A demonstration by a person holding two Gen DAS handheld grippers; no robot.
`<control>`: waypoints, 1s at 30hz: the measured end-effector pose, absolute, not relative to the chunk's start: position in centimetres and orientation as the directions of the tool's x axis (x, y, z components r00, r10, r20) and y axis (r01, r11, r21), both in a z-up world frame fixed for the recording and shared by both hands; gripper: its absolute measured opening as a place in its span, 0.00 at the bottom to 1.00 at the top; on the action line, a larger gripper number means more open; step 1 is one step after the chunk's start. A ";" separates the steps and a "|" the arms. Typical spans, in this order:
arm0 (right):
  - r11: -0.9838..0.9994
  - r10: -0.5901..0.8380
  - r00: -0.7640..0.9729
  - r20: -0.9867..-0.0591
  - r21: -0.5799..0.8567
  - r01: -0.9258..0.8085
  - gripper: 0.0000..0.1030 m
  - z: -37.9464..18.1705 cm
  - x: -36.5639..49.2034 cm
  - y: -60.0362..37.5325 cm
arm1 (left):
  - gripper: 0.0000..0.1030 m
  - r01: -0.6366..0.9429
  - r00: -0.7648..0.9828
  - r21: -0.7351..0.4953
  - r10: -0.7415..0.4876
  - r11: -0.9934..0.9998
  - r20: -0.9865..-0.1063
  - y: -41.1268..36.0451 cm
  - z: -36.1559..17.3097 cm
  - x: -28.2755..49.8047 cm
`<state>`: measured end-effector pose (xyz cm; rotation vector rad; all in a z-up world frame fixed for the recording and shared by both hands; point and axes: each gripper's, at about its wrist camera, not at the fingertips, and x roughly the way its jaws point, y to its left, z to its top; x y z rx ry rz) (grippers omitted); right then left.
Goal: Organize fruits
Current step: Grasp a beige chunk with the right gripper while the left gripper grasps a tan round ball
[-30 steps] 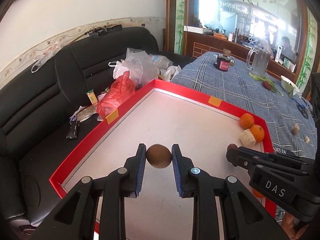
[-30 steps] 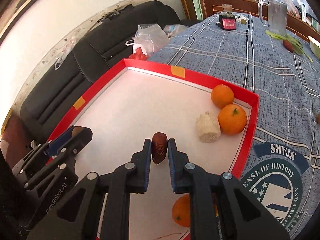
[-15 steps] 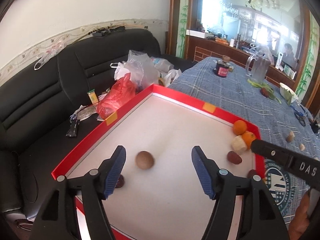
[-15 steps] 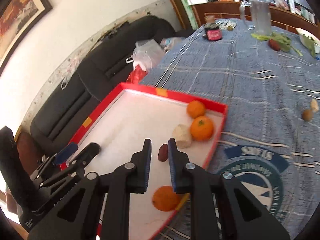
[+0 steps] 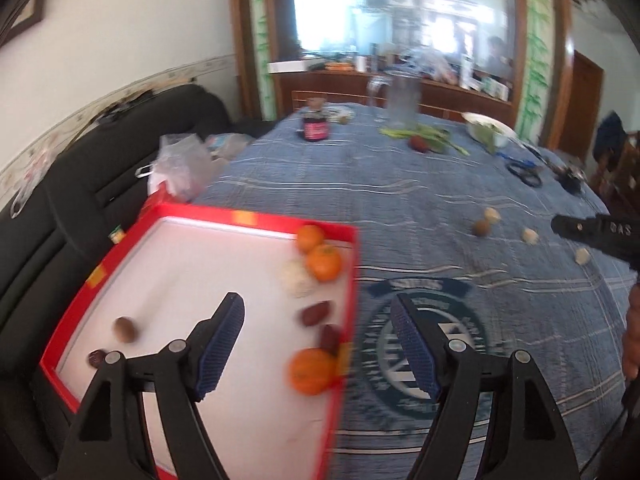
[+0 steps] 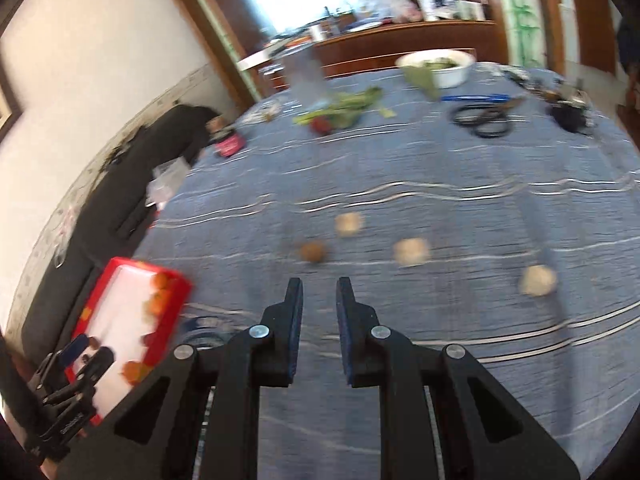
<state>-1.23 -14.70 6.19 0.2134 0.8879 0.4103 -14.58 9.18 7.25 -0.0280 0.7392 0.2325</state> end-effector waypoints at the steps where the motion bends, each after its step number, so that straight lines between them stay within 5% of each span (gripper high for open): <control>1: 0.909 0.415 0.564 -0.714 0.342 -0.237 0.18 6.0 -0.6 -16.3 | 0.73 -0.186 0.718 0.069 0.184 0.980 -0.671 7.9 7.4 -14.0; 17: 0.841 0.482 0.548 -0.684 0.536 -0.071 0.18 2.3 3.6 -28.3 | 0.73 0.169 0.720 0.162 -0.010 0.972 -0.693 -5.3 6.1 -3.4; 30: 0.881 0.430 0.520 -0.738 0.470 -0.062 0.18 1.6 3.9 -28.4 | 0.73 0.332 0.634 0.116 -0.131 0.936 -0.762 -9.1 3.1 0.7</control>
